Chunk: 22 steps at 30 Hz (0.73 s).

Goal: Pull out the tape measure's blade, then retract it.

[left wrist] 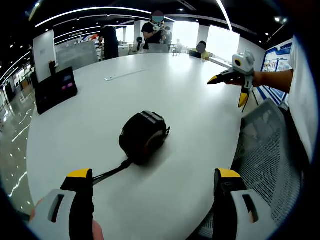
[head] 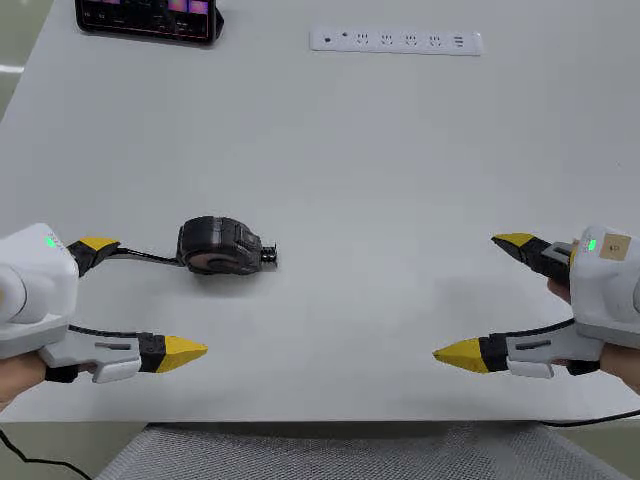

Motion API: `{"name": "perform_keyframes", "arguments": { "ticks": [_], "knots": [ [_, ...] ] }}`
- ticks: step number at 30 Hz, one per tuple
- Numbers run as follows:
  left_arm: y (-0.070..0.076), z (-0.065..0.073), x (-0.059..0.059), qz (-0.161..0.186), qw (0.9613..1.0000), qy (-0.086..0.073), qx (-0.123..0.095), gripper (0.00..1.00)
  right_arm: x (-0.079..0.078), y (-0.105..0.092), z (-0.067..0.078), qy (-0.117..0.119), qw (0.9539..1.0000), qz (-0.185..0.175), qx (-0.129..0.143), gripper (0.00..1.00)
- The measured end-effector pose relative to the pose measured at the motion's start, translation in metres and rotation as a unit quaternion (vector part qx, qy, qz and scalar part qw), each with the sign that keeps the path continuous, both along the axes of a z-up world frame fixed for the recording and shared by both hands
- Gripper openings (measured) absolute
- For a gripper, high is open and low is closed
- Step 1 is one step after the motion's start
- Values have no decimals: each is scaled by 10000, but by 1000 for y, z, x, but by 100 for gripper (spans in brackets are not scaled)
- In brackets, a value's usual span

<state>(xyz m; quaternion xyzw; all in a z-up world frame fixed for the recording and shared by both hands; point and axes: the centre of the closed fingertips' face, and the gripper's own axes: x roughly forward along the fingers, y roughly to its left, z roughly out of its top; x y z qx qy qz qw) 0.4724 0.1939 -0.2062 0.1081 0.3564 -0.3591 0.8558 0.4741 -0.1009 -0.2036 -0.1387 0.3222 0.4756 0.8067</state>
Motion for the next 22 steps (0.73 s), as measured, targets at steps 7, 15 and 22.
{"name": "perform_keyframes", "arguments": {
  "ticks": [7, 15, 22],
  "knots": [
    [1, 0, 1, 92, 9999, 57, -95, 99, 0, 0, -2, 19, 10000, -1, -8, 99],
    [0, -2, -1, 64, 10000, 29, -70, 99, -1, -1, -2, 37, 10000, -9, -10, 99],
    [0, -2, -2, 28, 10000, 26, -50, 99, -2, -1, -3, 51, 10000, 2, -24, 99]
  ]
}}
